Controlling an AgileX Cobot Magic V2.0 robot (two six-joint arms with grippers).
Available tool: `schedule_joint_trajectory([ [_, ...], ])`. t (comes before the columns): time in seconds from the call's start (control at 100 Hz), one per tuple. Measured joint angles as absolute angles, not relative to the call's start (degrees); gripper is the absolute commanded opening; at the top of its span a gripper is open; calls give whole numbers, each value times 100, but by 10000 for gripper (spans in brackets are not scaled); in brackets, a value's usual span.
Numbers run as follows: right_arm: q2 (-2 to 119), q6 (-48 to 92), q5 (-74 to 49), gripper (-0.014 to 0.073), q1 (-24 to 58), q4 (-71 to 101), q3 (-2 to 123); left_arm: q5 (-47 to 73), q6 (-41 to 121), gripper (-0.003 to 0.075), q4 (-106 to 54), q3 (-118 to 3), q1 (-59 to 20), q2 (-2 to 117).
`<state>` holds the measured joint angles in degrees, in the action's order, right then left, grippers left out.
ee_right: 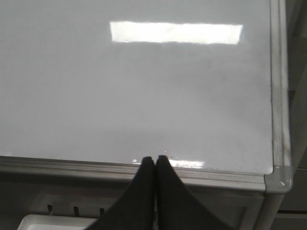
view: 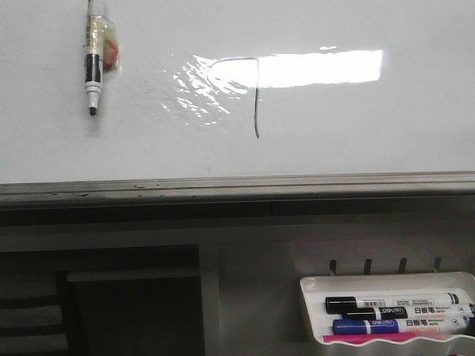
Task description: Write number 7 on whiteboard
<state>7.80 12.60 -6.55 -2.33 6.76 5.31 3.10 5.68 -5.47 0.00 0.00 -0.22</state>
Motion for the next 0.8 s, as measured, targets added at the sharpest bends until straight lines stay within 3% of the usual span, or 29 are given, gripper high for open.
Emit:
schedule_joint_trajectory([
  [0.15, 411, 507, -157, -53, -190, -124, -30, 310, 568, -20, -547, 0, 0, -22],
  [0.8, -67, 432, -473, -53, -136, -411, -49, 309, 568, -20, -561, 0, 0, -22],
])
